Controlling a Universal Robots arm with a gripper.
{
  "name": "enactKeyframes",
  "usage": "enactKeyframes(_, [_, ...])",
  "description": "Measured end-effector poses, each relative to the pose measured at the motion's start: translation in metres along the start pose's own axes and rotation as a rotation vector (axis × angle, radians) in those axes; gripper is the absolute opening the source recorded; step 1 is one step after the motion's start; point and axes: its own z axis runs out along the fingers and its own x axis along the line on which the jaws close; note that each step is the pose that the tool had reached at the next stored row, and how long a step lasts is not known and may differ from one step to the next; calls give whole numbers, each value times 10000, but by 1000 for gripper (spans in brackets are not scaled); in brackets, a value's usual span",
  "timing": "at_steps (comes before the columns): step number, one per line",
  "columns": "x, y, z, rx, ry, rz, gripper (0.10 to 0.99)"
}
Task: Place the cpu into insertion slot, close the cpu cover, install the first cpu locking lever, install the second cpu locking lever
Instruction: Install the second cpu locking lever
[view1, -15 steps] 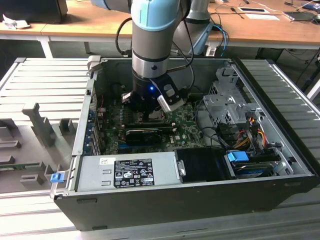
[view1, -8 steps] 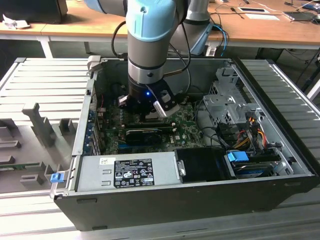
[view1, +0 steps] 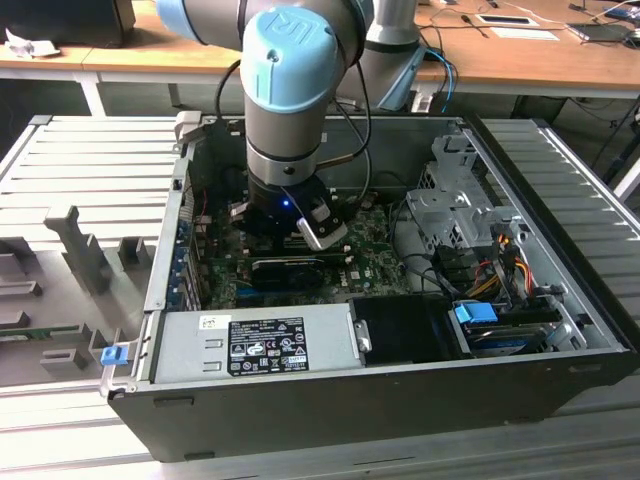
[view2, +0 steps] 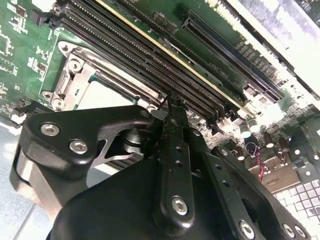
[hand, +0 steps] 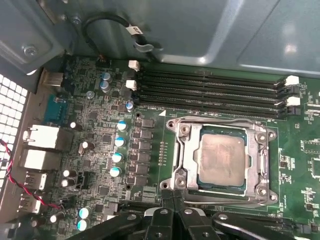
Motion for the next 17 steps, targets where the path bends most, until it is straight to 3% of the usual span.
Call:
enactKeyframes(6, [7, -9, 38, -322, -32, -9, 106])
enactKeyframes(13, [12, -22, 91, -594, -55, -29, 106])
enactKeyframes(15, [13, -4, 17, -598, -56, -31, 106])
enactKeyframes(17, [13, 27, -110, -598, -56, -30, 106])
